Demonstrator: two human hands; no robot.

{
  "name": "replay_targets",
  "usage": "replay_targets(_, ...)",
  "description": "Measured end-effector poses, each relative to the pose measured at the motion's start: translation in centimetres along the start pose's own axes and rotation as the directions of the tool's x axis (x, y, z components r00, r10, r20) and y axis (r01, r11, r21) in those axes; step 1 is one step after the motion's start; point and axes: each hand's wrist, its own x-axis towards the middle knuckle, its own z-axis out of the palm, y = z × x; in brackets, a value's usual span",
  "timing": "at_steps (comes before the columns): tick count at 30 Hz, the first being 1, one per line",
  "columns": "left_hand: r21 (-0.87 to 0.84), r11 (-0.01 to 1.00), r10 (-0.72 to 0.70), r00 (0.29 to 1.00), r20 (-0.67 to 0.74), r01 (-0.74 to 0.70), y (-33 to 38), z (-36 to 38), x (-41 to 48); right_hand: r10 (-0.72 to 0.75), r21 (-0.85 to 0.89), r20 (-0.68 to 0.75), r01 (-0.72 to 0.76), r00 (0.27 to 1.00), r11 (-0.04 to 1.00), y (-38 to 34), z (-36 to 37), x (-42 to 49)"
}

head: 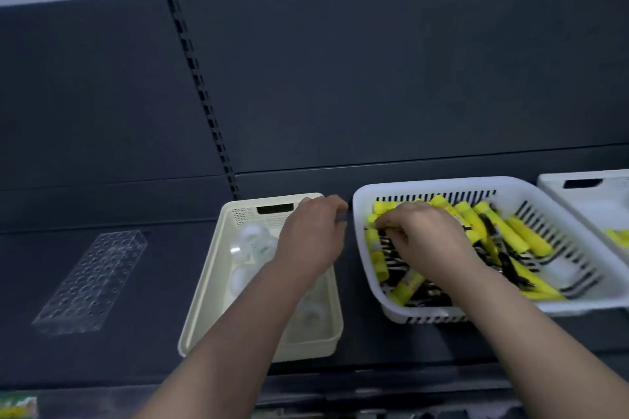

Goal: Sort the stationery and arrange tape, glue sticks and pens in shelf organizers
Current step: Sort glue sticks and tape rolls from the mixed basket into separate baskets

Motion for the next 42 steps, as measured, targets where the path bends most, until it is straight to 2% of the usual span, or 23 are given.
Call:
replay_targets(7,0.034,0.993,0.109,0.982,0.153,-0.116,6.2,5.0,3.0,0.23,-0.055,-0.012,-0.23,0.973,0.972,7.8,-2.4,-3.9)
replay_targets(13,0.161,0.985,0.021,0.964,0.266,-0.066,8.3,8.7,6.8,0.269,-0.017,-0.006,-0.269,0.963,0.963,11.9,-2.7,-4.6)
replay_targets(17,0.328,0.938,0.016,0.961,0.276,-0.109,8.4,10.1,7.9,0.303,-0.026,0.019,-0.303,0.953,0.953,14.2,-2.3,-4.2)
replay_targets(21,0.448,0.889,0.009,0.981,0.193,-0.096,8.4,10.2,8.7,0.318,-0.021,0.079,-0.318,0.945,0.948,15.7,-1.4,-3.0)
replay_targets(25,0.31,0.951,-0.056,0.977,0.208,-0.011,8.6,9.9,8.2,0.273,0.013,0.123,-0.276,0.954,0.961,16.4,-0.2,-1.0)
replay_targets(29,0.125,0.984,-0.133,0.988,0.073,0.123,9.1,9.6,7.3,0.256,0.015,0.132,-0.26,0.958,0.966,16.5,0.4,0.3)
replay_targets(37,0.097,0.965,-0.232,0.964,-0.131,0.245,9.3,8.3,5.9,0.138,0.137,0.185,-0.164,0.973,0.977,14.7,-0.1,3.2)
replay_targets(42,0.1,0.951,-0.268,0.942,-0.202,0.292,8.0,6.6,4.3,-0.007,0.167,0.172,-0.022,0.985,0.986,12.0,1.0,5.0)
